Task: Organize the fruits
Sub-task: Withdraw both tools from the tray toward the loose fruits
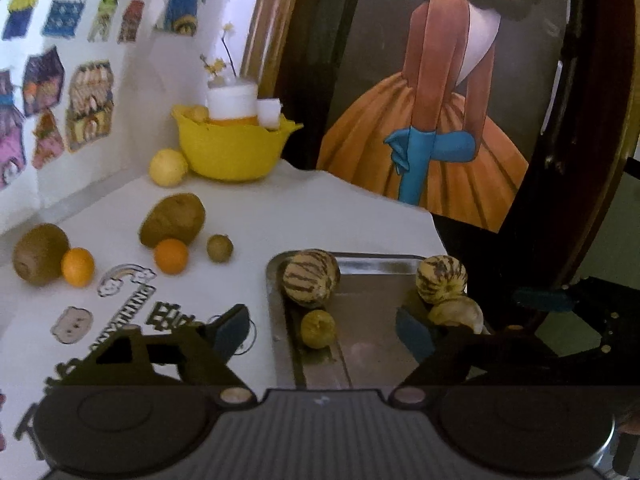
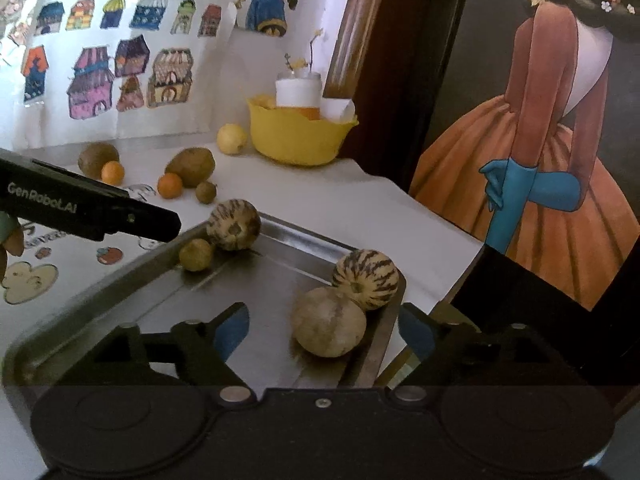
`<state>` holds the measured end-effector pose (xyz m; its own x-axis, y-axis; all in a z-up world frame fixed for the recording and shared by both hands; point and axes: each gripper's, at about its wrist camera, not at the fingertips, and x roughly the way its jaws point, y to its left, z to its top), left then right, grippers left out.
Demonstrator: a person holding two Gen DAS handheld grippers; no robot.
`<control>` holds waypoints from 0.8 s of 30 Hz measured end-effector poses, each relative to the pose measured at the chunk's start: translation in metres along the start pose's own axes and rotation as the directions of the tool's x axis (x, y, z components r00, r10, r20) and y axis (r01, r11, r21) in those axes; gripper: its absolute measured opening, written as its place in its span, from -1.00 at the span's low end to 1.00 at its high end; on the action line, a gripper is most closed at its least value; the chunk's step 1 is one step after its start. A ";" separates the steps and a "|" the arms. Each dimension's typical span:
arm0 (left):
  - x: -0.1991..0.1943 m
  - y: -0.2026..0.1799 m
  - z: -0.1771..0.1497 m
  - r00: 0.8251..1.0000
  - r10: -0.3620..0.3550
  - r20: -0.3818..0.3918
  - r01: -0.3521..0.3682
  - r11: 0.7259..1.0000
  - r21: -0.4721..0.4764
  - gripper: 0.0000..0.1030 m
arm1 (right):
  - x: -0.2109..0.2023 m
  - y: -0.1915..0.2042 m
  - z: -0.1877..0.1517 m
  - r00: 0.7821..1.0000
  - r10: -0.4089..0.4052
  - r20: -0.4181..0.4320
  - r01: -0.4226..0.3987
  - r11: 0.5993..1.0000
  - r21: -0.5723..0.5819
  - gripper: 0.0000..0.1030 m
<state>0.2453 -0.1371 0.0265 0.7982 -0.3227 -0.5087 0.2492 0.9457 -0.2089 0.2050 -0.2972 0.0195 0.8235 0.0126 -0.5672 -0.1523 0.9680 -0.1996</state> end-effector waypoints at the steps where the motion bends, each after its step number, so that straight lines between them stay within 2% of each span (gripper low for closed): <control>1: -0.005 0.000 -0.001 1.000 0.006 0.009 -0.006 1.000 0.002 0.81 | -0.004 0.001 0.000 1.000 0.000 0.004 0.000 1.000 0.004 0.71; 3: -0.016 0.000 -0.003 0.999 0.024 0.034 -0.024 1.000 0.003 0.99 | -0.014 0.004 0.001 1.000 0.004 0.012 -0.004 1.000 0.014 0.83; 8: -0.045 0.004 -0.010 0.994 0.069 0.082 -0.069 0.998 0.001 0.99 | -0.042 0.016 -0.003 1.000 0.011 0.025 -0.011 1.000 0.014 0.99; 17: -0.088 0.009 -0.029 0.991 0.082 0.104 -0.083 0.997 0.006 0.99 | -0.085 0.042 -0.010 0.998 0.058 0.011 -0.058 0.998 0.035 0.99; 24: -0.110 0.022 -0.051 0.995 0.094 0.043 -0.095 0.995 0.015 0.99 | -0.111 0.065 -0.017 0.992 0.123 -0.025 -0.120 0.989 0.085 0.99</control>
<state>0.1344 -0.0823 0.0350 0.8410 -0.2303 -0.4895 0.1807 0.9725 -0.1470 0.0943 -0.2400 0.0561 0.7848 0.1253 -0.6069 -0.2035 0.9771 -0.0614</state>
